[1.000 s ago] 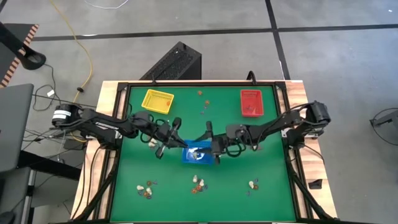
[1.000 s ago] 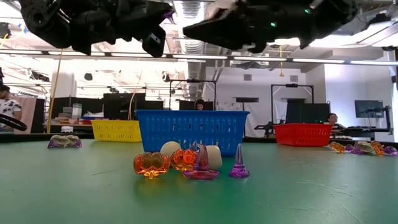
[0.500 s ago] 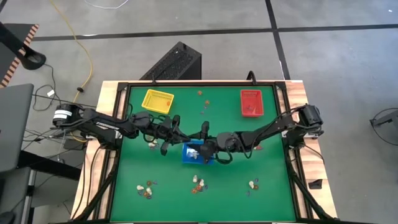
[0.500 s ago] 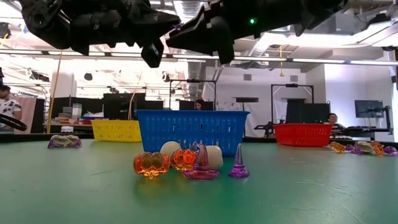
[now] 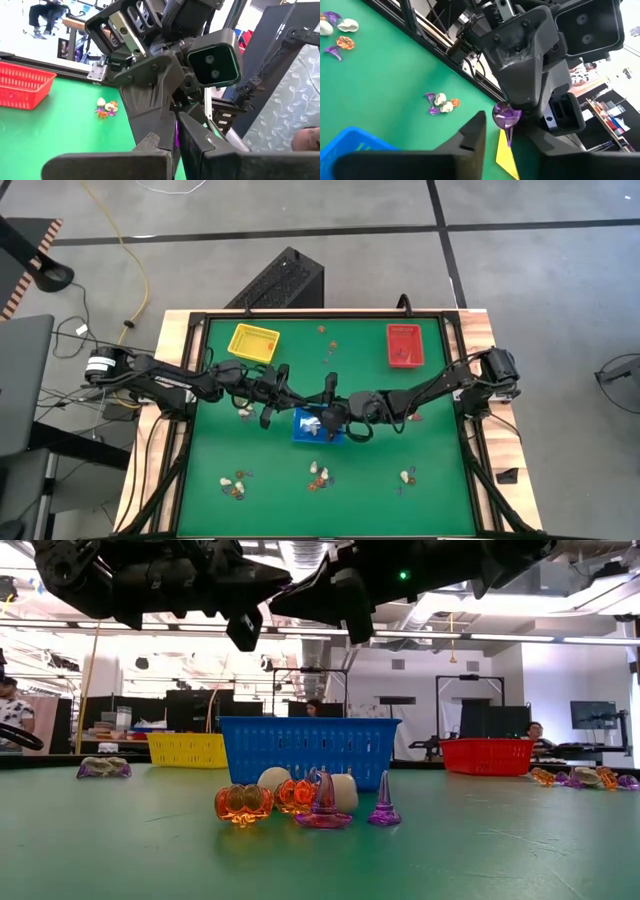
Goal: Sort Halloween decoration
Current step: Put the purple witch hat toy into the red bin
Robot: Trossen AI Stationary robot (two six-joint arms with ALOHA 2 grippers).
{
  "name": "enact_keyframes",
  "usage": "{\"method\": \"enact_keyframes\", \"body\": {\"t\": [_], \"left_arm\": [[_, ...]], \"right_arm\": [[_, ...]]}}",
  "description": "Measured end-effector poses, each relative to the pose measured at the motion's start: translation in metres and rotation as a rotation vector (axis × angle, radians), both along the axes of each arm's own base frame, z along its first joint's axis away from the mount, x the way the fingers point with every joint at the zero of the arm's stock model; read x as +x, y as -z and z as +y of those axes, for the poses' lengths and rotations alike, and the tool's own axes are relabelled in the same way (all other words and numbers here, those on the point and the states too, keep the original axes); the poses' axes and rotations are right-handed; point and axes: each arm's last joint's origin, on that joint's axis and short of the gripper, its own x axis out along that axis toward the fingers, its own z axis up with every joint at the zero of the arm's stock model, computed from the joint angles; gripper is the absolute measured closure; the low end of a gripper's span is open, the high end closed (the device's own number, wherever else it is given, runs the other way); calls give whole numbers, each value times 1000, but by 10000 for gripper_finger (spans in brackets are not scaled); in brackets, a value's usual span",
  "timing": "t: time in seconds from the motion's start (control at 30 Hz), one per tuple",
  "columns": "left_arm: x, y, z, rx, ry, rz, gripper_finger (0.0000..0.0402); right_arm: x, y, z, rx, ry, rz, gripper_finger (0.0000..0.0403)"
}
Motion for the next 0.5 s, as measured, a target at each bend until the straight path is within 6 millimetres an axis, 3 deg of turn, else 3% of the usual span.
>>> {"method": "enact_keyframes", "body": {"t": [0.23, 0.5], "left_arm": [[0, 0, 0, -8, -14, 3, 402], [1, 5, 3, -17, -79, 54, 383]], "right_arm": [[0, 0, 0, -5, 7, 1, 372], [-1, 3, -1, 14, 16, 27, 373]]}}
